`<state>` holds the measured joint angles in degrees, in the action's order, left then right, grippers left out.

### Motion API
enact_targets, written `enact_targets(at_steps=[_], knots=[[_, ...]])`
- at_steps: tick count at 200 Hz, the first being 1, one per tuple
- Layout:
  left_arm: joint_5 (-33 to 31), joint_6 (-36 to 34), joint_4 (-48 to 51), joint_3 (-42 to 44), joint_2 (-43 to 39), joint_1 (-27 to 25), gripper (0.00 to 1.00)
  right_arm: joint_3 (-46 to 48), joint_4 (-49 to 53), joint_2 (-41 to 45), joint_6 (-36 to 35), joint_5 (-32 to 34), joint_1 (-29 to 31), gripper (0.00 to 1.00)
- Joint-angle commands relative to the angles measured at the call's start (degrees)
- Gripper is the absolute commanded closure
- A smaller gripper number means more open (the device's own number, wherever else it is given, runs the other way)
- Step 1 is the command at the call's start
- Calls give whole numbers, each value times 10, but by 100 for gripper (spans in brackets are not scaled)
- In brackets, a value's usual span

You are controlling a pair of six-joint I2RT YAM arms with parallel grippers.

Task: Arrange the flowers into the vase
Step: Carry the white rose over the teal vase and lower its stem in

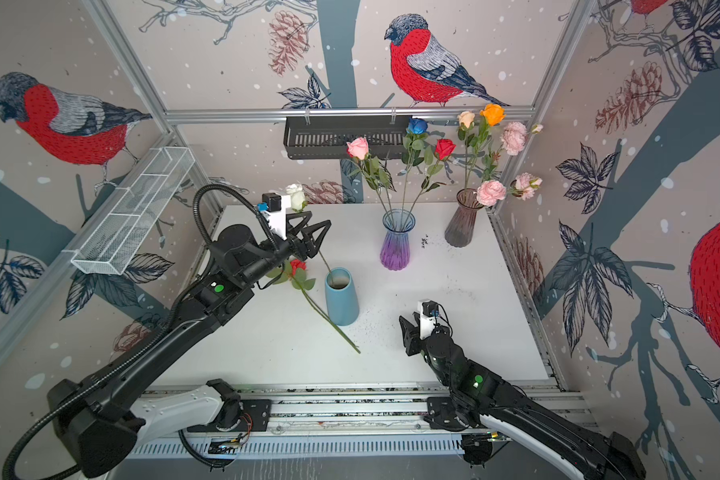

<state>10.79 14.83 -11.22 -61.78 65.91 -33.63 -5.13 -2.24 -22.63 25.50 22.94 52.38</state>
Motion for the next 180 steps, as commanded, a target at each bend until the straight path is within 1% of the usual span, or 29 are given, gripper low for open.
enact_targets(at_steps=[1, 28, 60, 93, 147, 164, 180], knots=[[4, 5, 1, -10, 8, -1, 28, 1, -18, 1, 2, 8, 2, 52], [28, 11, -5, -18, 24, -1, 29, 1, -18, 1, 2, 7, 1, 52], [68, 27, -17, -41, 60, -4, 36, 0, -18, 1, 1, 7, 1, 52], [76, 21, -20, -67, 89, -28, 37, 0, -17, 2, 2, 9, 2, 52], [106, -6, 19, -131, 136, -74, 38, 0, -18, 3, 2, 9, 2, 52], [94, -20, 35, -144, 130, -87, 40, 1, -18, 2, 2, 10, 2, 52], [70, -29, 26, -127, 95, -92, 40, 1, -18, 3, 2, 9, 3, 52]])
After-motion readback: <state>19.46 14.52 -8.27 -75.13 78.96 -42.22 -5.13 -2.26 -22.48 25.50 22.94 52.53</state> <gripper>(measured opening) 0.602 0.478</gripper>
